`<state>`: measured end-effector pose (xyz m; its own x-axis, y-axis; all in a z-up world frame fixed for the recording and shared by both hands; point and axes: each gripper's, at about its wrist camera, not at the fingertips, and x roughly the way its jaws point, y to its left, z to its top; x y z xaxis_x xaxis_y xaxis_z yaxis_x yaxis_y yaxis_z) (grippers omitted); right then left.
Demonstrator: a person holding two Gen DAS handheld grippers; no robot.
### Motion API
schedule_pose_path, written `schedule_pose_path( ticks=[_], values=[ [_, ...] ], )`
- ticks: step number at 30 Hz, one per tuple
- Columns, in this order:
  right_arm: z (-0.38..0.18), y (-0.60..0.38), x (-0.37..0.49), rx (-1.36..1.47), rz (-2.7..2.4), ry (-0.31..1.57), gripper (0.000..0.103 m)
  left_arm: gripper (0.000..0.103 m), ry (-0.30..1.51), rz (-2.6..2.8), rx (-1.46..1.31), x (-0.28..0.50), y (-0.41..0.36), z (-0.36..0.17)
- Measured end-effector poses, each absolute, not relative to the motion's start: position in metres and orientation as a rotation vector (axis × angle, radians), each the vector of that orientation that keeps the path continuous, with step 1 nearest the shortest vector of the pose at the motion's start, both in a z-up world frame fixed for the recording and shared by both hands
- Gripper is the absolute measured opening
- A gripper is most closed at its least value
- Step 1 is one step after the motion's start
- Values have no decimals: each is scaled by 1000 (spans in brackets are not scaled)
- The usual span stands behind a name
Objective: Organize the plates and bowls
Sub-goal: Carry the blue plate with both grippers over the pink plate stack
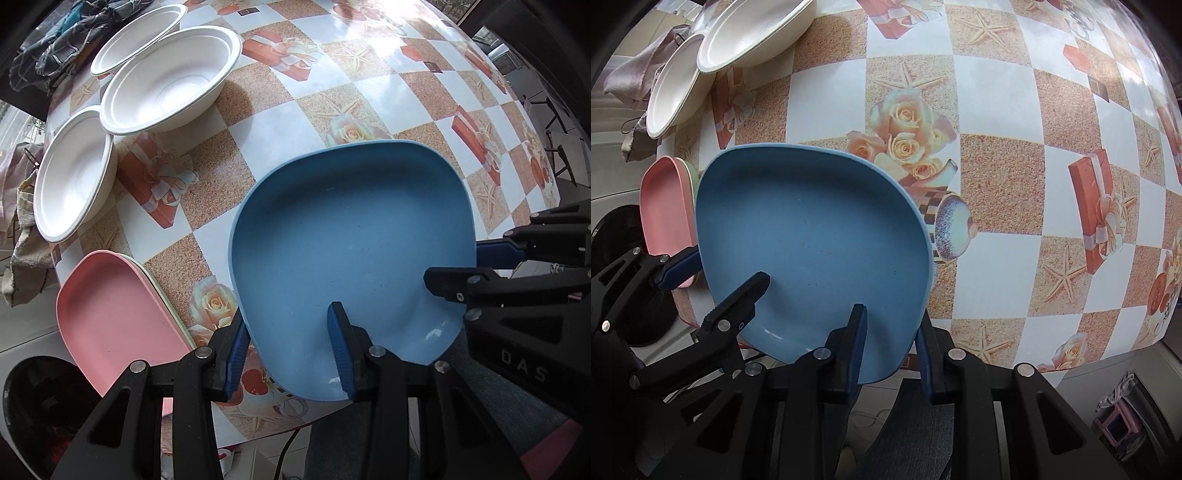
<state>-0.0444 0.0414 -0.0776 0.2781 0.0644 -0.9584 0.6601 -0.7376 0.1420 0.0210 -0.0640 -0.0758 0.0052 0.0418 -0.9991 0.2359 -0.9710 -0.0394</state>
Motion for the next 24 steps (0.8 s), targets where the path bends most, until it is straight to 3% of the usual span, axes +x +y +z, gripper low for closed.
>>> schedule_pose_path(
  ticks=[9, 15, 24],
  values=[
    [-56, -3, -38, 1953, -1498, 673, 28, 45, 278, -2108, 2024, 39, -84, -47],
    [-39, -46, -28, 1890, -1464, 651, 28, 45, 358, -2049, 1942, 65, -117, -38],
    [-58, -89, 26, 1818, -1322, 707, 28, 45, 431, -1887, 1884, 114, -166, -44]
  ],
)
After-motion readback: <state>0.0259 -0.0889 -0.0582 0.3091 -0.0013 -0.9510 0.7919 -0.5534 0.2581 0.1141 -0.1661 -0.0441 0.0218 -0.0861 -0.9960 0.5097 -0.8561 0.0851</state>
